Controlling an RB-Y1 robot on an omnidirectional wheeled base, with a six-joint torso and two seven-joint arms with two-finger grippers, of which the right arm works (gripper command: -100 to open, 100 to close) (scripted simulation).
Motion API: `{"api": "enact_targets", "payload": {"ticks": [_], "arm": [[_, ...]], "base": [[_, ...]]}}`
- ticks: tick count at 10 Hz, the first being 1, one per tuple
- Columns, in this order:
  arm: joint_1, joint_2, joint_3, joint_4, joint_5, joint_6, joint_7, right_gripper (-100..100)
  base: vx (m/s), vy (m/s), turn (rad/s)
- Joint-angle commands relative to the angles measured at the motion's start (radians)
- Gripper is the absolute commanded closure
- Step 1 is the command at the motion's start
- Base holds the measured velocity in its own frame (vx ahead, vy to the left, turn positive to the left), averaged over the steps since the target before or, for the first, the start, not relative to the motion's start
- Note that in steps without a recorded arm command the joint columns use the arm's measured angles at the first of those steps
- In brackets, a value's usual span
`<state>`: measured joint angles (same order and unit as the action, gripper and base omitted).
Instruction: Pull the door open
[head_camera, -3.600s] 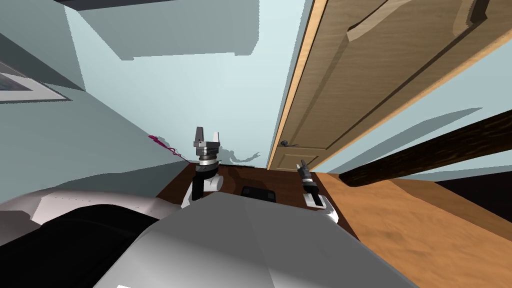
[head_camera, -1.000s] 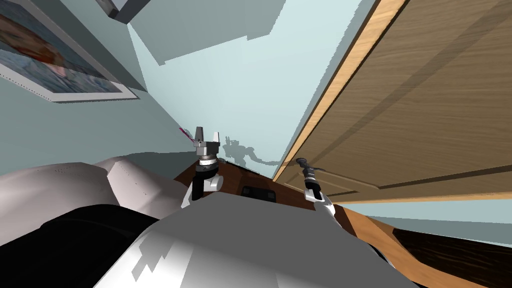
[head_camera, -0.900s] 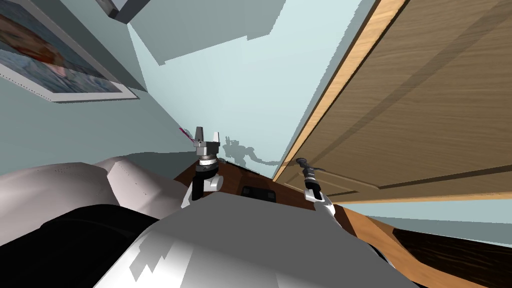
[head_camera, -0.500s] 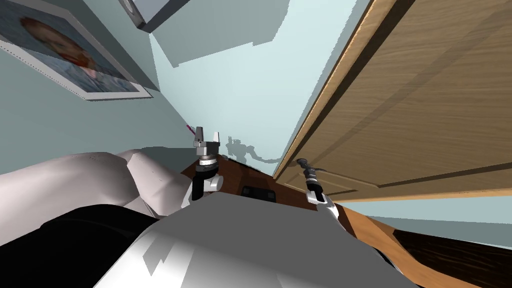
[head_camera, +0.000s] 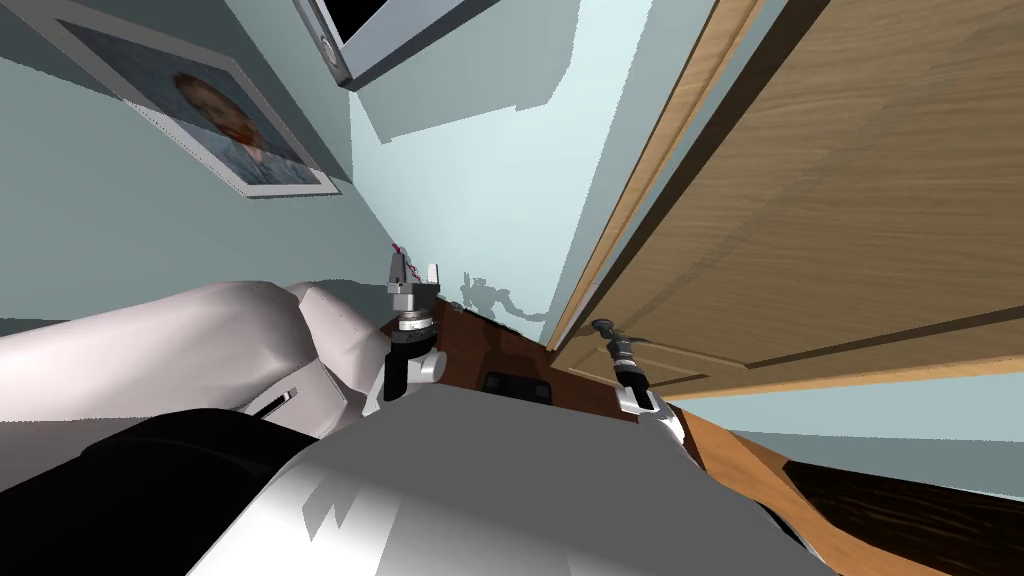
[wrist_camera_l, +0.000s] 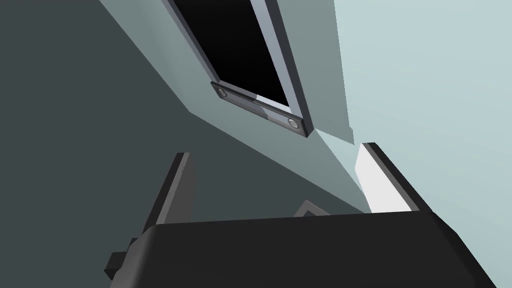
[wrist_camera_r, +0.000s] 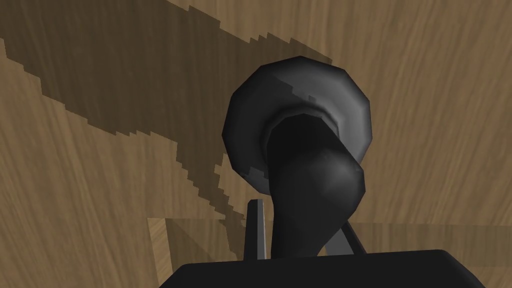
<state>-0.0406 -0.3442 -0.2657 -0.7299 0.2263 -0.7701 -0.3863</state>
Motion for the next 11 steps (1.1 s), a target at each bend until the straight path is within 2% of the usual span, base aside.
{"api": "enact_targets", "payload": {"ticks": [1, 2, 3, 10, 11], "arm": [[0.01, -0.011, 0.01, -0.009, 0.009, -0.012, -0.02, 100], [0.005, -0.006, 0.006, -0.001, 0.005, -0.009, -0.012, 100], [0.021, -0.016, 0.016, -0.003, 0.018, -0.03, -0.034, 100], [0.086, -0.069, 0.058, -0.024, 0.076, -0.131, -0.128, 100], [0.084, -0.065, 0.055, -0.024, 0.071, -0.118, -0.122, 100]], "base": [[-0.197, -0.04, 0.066], [-0.092, -0.019, 0.016], [-0.121, -0.016, 0.073], [-0.21, -0.067, 0.09], [-0.081, -0.033, 0.009]]}}
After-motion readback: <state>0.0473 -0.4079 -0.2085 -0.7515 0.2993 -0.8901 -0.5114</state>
